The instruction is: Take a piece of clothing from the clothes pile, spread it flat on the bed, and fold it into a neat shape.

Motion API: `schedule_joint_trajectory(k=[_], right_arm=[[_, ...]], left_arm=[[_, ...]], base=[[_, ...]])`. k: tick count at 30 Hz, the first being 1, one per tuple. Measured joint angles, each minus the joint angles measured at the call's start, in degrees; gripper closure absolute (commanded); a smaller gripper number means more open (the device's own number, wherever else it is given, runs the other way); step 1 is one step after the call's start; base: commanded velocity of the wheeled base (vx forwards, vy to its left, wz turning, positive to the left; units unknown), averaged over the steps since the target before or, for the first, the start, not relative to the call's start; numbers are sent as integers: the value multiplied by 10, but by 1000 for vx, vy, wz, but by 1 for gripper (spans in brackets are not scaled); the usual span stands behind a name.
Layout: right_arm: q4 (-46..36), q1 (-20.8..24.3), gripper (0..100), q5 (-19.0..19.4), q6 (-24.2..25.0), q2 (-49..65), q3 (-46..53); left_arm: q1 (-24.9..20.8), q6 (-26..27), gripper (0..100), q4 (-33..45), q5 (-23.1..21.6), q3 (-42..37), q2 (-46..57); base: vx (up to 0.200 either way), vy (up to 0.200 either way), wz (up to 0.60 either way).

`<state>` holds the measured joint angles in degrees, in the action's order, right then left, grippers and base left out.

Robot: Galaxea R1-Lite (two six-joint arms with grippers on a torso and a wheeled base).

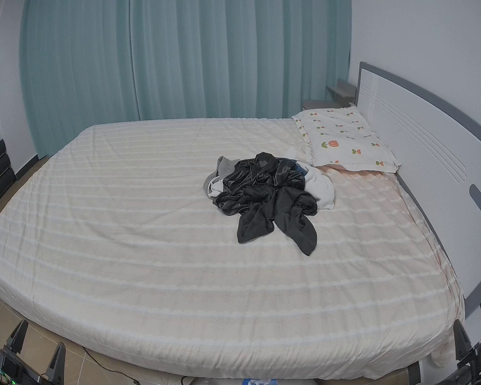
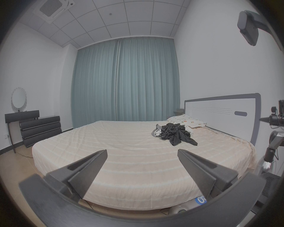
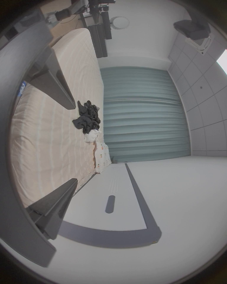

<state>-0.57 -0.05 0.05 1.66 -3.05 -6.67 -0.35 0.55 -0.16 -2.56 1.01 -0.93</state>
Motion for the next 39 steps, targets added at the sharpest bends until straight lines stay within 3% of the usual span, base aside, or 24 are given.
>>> schedule_joint_trajectory(k=[9, 20, 29, 39], right_arm=[[2, 0, 0, 30, 5, -163, -84], [151, 24, 0, 36, 29, -474, -127], [240, 52, 0, 16, 67, -723, -211], [289, 106, 0, -29, 113, -1012, -415]], left_arm=[[0, 2, 0, 0, -1, 0, 0], [-2, 3, 0, 0, -3, 0, 0], [-3, 2, 0, 0, -3, 0, 0], [-3, 1, 0, 1, -3, 0, -1]], base=[[0, 0, 0], [0, 0, 0], [0, 0, 0], [0, 0, 0]])
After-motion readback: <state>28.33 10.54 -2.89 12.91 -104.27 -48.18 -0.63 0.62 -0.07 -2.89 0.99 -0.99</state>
